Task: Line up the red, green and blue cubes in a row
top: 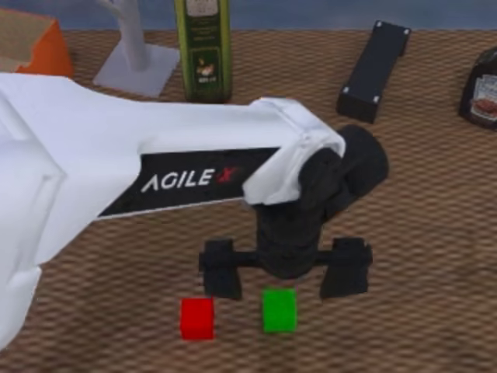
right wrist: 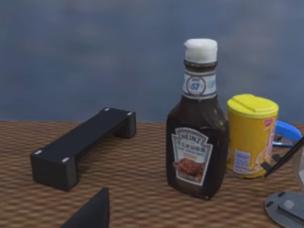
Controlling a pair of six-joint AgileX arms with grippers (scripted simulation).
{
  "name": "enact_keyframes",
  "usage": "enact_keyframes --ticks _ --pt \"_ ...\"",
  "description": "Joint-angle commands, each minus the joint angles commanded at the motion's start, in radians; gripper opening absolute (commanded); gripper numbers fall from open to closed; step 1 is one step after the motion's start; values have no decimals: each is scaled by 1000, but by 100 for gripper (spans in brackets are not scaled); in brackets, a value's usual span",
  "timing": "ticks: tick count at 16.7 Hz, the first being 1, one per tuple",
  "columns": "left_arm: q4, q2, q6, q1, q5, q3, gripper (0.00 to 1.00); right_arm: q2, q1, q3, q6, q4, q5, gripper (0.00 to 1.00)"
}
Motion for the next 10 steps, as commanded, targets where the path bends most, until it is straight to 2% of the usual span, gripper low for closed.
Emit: enact_keyframes --ticks 5,10 --pt "-168 -54 -3 13 0 111 100 0 0 0 0 0 0 100" --pt "-172 -55 -1 9 0 114 100 0 0 0 0 0 0 100"
